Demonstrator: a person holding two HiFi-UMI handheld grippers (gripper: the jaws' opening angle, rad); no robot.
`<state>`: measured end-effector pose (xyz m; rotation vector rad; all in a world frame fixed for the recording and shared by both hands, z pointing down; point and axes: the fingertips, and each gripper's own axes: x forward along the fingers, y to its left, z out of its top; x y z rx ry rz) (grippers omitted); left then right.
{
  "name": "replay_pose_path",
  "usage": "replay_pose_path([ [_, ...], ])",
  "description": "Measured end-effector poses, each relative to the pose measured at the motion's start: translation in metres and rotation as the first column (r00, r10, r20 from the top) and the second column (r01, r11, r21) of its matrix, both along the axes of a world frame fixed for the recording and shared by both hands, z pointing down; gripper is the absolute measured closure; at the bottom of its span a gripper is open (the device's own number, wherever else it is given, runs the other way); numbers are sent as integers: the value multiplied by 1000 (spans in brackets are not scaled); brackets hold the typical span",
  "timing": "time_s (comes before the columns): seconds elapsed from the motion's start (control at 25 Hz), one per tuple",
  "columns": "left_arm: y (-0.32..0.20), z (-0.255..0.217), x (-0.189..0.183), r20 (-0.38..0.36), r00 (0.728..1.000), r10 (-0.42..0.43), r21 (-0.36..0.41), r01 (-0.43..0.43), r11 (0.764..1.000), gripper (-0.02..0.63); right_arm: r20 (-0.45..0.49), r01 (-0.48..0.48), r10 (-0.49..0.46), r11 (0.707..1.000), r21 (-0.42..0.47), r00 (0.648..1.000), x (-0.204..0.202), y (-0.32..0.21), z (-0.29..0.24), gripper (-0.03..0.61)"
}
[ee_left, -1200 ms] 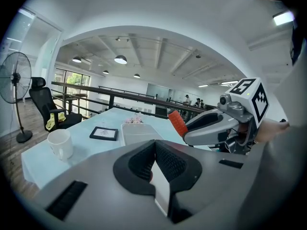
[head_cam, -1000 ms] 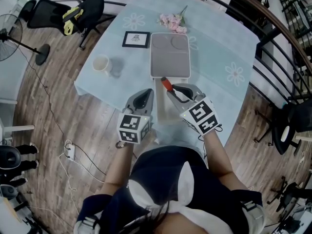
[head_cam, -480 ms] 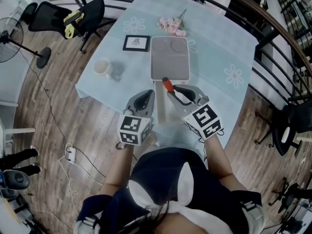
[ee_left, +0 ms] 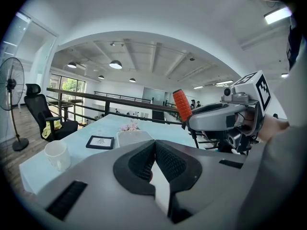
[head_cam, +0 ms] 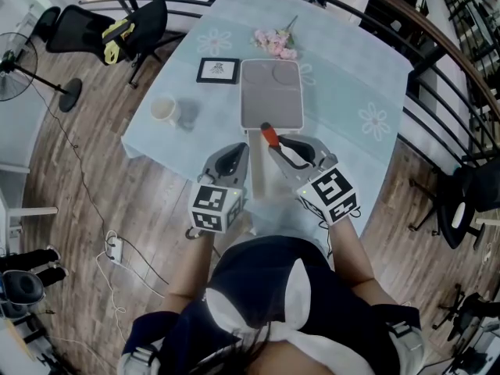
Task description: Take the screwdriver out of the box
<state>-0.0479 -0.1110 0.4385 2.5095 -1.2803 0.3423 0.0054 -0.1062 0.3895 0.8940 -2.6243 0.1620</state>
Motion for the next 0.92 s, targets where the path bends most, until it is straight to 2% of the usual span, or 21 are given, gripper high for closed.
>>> replay_pose_path([
  [0.92,3,2,0,-15,1000,-9,-11,9,1000,597,-14,12,-12,1000,12,1000,-3,4,1,495],
])
